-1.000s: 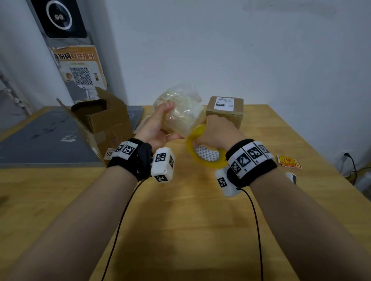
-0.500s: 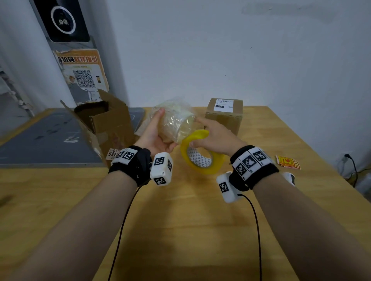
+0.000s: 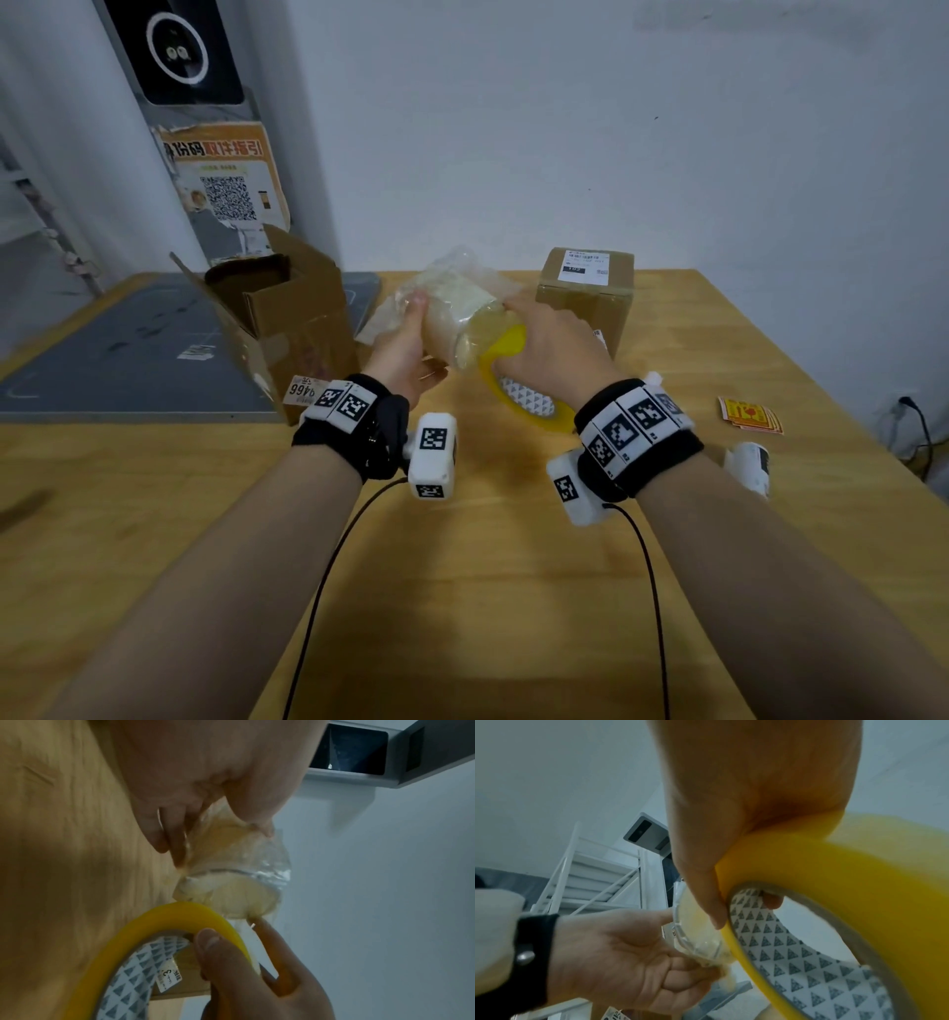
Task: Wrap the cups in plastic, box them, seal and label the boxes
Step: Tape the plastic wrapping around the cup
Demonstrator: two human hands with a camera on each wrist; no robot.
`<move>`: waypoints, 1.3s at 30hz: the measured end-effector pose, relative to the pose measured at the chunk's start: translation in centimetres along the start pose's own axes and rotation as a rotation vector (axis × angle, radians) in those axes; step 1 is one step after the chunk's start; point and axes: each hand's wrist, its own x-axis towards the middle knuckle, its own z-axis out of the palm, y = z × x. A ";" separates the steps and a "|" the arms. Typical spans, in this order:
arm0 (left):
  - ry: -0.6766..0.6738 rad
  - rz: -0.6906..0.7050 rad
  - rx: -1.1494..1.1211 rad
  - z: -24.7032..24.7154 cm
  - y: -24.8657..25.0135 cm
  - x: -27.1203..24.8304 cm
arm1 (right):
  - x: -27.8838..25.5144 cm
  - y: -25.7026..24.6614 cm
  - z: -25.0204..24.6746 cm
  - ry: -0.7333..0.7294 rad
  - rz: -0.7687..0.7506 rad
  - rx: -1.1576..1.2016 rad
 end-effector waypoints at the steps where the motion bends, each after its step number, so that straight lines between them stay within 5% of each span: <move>1: -0.018 -0.001 -0.005 -0.1 0.1 0.0 | -0.2 -0.2 -0.3 0.022 -0.010 -0.044; 6: -0.152 -0.045 -0.066 0.9 1.3 -1.4 | -0.9 -1.2 -0.9 0.060 -0.048 -0.126; 11: -0.078 -0.044 -0.139 1.0 1.9 -1.7 | -1.4 -1.2 -1.1 0.001 -0.093 -0.046; 20: -0.028 -0.074 -0.208 -0.7 3.2 -1.5 | -2.8 1.0 -0.8 -0.413 0.013 0.825; 27: -0.107 -0.064 -0.177 -1.3 3.8 -1.5 | -1.6 1.0 -0.9 -0.454 0.003 0.550; 36: -0.263 -0.054 -0.082 -0.6 5.2 -3.0 | -1.2 2.3 1.0 -0.791 0.102 1.258; 39: -0.300 -0.054 0.010 -0.2 6.4 -3.8 | -1.9 2.3 2.0 -0.798 0.145 1.516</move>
